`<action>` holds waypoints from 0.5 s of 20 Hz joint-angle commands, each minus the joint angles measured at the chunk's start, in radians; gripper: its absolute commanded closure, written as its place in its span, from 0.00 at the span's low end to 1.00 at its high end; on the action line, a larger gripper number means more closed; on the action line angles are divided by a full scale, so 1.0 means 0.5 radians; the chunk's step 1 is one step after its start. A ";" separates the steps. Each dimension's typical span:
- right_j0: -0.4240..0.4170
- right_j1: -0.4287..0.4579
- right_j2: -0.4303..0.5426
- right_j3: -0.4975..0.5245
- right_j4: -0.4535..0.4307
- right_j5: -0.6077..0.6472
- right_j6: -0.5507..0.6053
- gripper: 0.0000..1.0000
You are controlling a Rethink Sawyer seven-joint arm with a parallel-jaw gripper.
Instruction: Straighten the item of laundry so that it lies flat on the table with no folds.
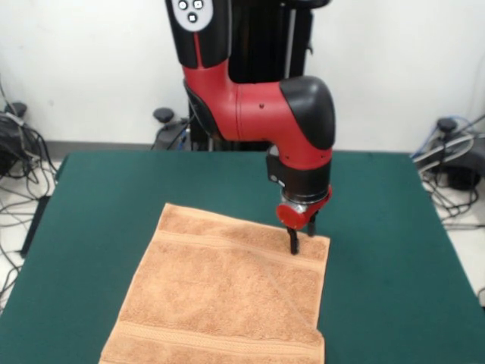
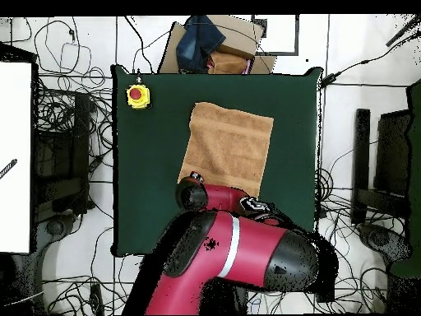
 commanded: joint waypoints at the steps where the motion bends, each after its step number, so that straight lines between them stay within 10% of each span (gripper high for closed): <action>1: -0.015 0.201 -0.042 -0.230 0.074 0.078 0.444 0.00; 10: -0.014 0.199 -0.042 -0.238 0.078 0.103 0.435 0.00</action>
